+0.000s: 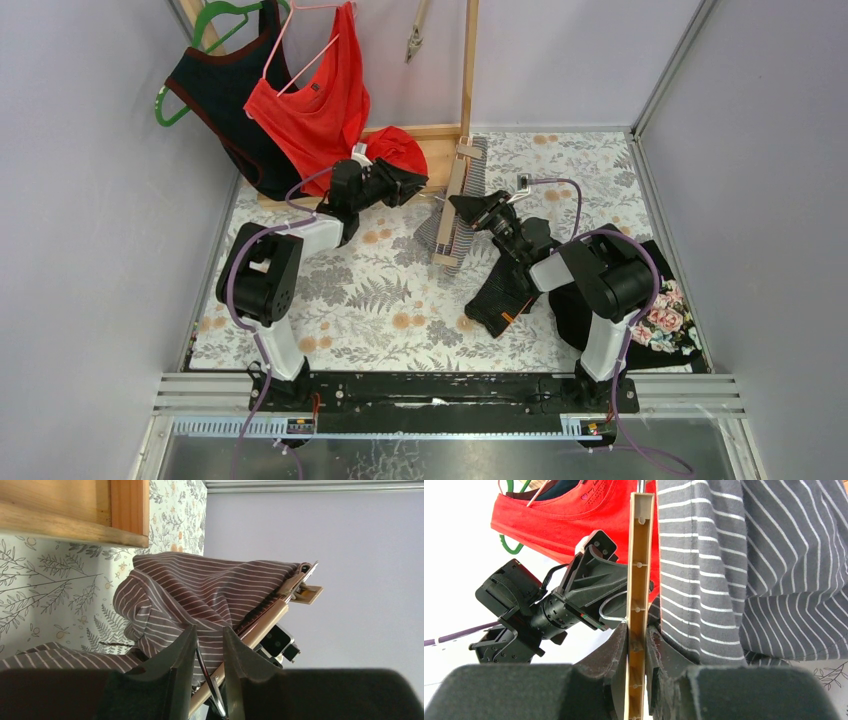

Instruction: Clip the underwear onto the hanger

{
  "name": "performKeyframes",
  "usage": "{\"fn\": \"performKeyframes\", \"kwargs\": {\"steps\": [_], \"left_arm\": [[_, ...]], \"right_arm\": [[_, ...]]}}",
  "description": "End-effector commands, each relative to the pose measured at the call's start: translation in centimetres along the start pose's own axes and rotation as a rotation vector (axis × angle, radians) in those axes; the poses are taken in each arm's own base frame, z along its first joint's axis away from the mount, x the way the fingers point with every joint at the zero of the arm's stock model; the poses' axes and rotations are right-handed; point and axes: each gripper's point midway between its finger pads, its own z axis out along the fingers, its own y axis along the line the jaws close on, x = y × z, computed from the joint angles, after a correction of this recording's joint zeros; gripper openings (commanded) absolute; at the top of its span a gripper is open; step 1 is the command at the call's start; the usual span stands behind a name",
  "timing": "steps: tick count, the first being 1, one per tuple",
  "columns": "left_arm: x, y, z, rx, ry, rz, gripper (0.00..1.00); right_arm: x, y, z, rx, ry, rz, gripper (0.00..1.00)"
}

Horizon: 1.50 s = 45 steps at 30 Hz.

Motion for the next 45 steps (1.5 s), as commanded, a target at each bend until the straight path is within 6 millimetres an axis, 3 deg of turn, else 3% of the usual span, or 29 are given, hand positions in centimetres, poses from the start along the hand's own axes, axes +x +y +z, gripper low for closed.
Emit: {"fn": "performKeyframes", "kwargs": {"steps": [1, 9, 15, 24, 29, 33, 45], "left_arm": [[2.5, -2.6, -0.9, 0.093, 0.093, 0.035, 0.26], [2.5, -3.9, -1.1, 0.118, 0.094, 0.051, 0.21], [2.5, -5.0, -0.7, 0.146, 0.11, 0.062, 0.01], [2.3, -5.8, -0.5, 0.15, 0.11, 0.076, 0.0], [2.4, -6.4, -0.7, 0.152, 0.116, 0.098, 0.0], [2.4, -7.5, -1.1, 0.14, 0.113, 0.124, 0.0], [1.2, -11.3, -3.5, 0.08, 0.024, 0.241, 0.0]], "right_arm": [[-3.6, 3.9, 1.2, -0.131, -0.132, -0.083, 0.12], [-3.0, 3.4, 1.7, -0.131, -0.113, -0.081, 0.12], [-1.8, 2.9, 2.2, -0.143, -0.073, -0.066, 0.12], [-0.5, 2.0, 2.5, -0.134, -0.039, -0.041, 0.13], [-0.4, 2.2, 2.7, -0.148, -0.024, -0.002, 0.37], [-0.8, 2.4, 2.8, -0.166, -0.01, 0.038, 0.48], [-3.3, 2.5, 0.5, -0.151, -0.031, 0.049, 0.56]]}}
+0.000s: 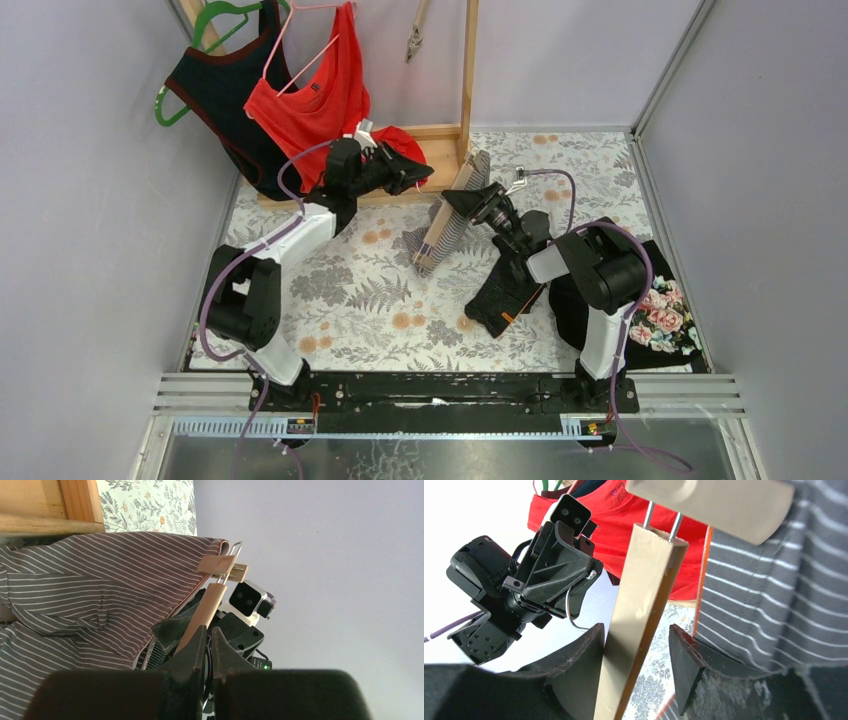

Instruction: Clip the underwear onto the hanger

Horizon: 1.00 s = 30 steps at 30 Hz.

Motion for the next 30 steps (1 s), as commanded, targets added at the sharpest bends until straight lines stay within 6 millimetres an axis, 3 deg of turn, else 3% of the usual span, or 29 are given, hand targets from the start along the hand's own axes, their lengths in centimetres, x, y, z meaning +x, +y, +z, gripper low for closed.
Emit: {"fn": "performKeyframes", "kwargs": {"steps": [1, 8, 15, 22, 30], "left_arm": [[-1.3, -5.0, -1.6, 0.064, -0.045, 0.092, 0.0], [-1.4, -4.7, -1.2, 0.055, -0.042, 0.085, 0.0], [-2.1, -4.7, -0.9, 0.037, -0.05, 0.103, 0.0], [-2.7, -4.3, -0.9, -0.015, -0.051, 0.143, 0.0], [-2.9, -2.6, 0.0, -0.088, -0.014, 0.17, 0.0]], "right_arm": [[-3.5, 2.0, -1.3, -0.057, -0.076, -0.065, 0.57], [-3.8, 2.4, -2.1, -0.066, -0.066, -0.074, 0.59], [-3.5, 1.3, -3.1, -0.038, -0.043, -0.09, 0.59], [-4.9, 2.7, -4.9, -0.051, -0.01, -0.25, 0.53], [-6.9, 4.5, -3.3, 0.085, 0.204, -0.548, 0.49]]}}
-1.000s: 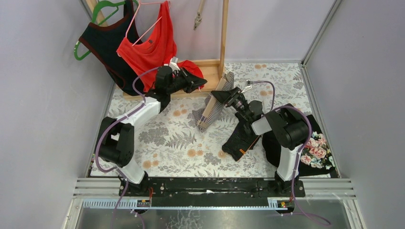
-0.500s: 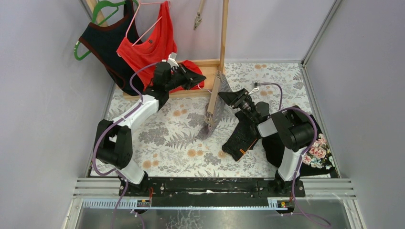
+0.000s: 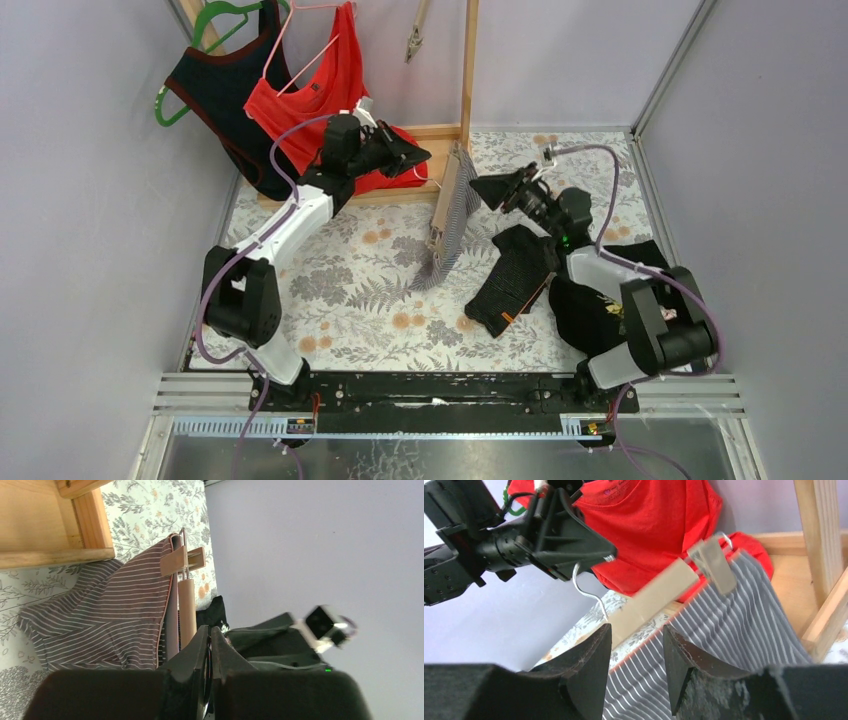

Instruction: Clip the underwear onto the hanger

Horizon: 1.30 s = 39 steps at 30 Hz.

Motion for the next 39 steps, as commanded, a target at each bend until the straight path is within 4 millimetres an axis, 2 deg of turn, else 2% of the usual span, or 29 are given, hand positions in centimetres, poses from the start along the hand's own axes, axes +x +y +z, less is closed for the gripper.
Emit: {"fn": "performKeyframes", "kwargs": {"steps": [1, 8, 18, 24, 33, 39], "left_arm": [[-0.4, 1.0, 0.4, -0.043, 0.012, 0.037, 0.0], [-0.5, 1.6, 0.9, -0.082, 0.018, 0.055, 0.0], [-1.6, 1.2, 0.3, -0.14, -0.012, 0.111, 0.0], [-1.7, 1.2, 0.2, -0.152, -0.011, 0.124, 0.0], [-1.6, 1.4, 0.1, -0.16, -0.007, 0.133, 0.0], [-1.6, 1.6, 0.0, -0.17, -0.01, 0.142, 0.0]], "right_arm": [[-1.5, 1.1, 0.7, 0.037, 0.165, -0.249, 0.49], [-1.9, 3.4, 2.0, 0.057, 0.3, -0.455, 0.48], [0.7, 4.7, 3.8, 0.024, 0.413, -0.558, 0.46], [2.5, 5.1, 5.5, 0.001, 0.439, -0.574, 0.46], [3.2, 5.0, 7.2, -0.015, 0.433, -0.574, 0.47], [3.0, 6.0, 8.0, -0.037, 0.403, -0.582, 0.48]]}}
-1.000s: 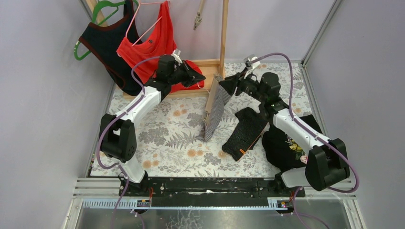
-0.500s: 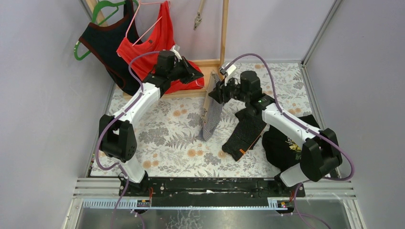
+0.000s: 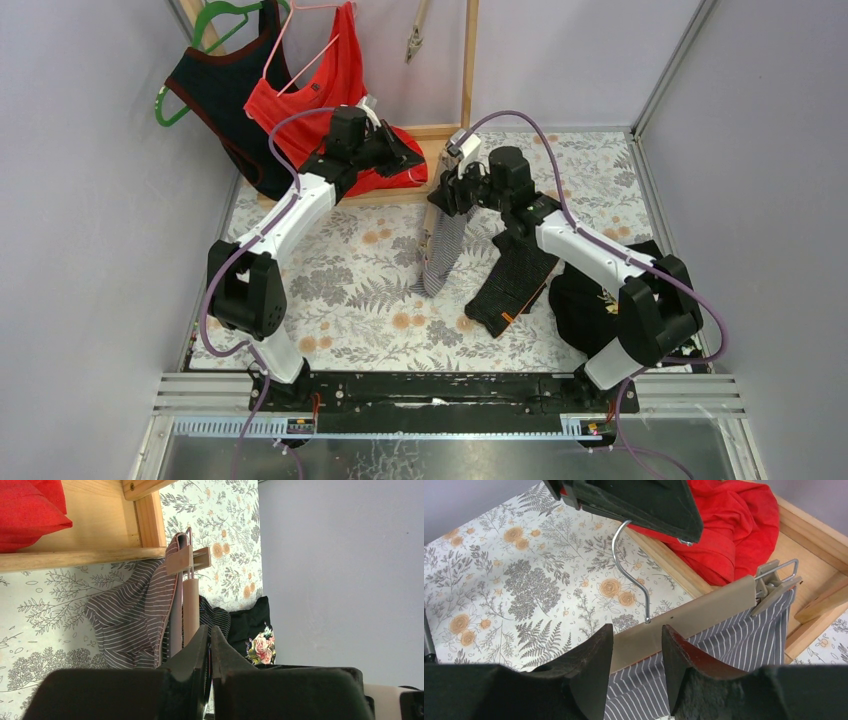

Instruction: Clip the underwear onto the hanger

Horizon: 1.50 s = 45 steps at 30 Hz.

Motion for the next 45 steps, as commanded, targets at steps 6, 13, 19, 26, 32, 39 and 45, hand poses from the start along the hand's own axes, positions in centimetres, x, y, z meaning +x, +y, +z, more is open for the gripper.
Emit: {"fn": "performKeyframes", "kwargs": {"steps": [6, 13, 19, 26, 32, 39, 45], "left_arm": [[-1.3, -1.8, -1.2, 0.027, -0.046, 0.044, 0.0], [-2.1, -1.8, -1.2, -0.005, -0.065, 0.067, 0.0], [-3.1, -2.0, -1.3, -0.027, -0.081, 0.092, 0.0], [-4.1, -2.3, -1.4, -0.038, -0.093, 0.105, 0.0], [-5.3, -2.2, -1.7, -0.076, -0.114, 0.131, 0.0], [-6.2, -2.2, -1.5, -0.101, -0.111, 0.152, 0.0], [-6.8, -1.9, -1.3, -0.136, -0.112, 0.175, 0.0]], "right_arm": [[-4.2, 0.5, 1.2, 0.007, -0.101, -0.044, 0.47], [-5.6, -2.0, -0.7, 0.055, -0.247, 0.213, 0.51], [-4.4, -2.5, -1.5, 0.046, -0.263, 0.3, 0.52], [-4.5, -1.2, -1.6, -0.08, -0.353, 0.541, 0.56], [-4.2, -1.2, -2.4, -0.253, -0.467, 0.785, 0.57], [-4.5, -0.6, -1.2, -0.417, -0.488, 0.984, 0.55], [-4.5, 0.2, -0.5, -0.406, -0.468, 1.002, 0.58]]}}
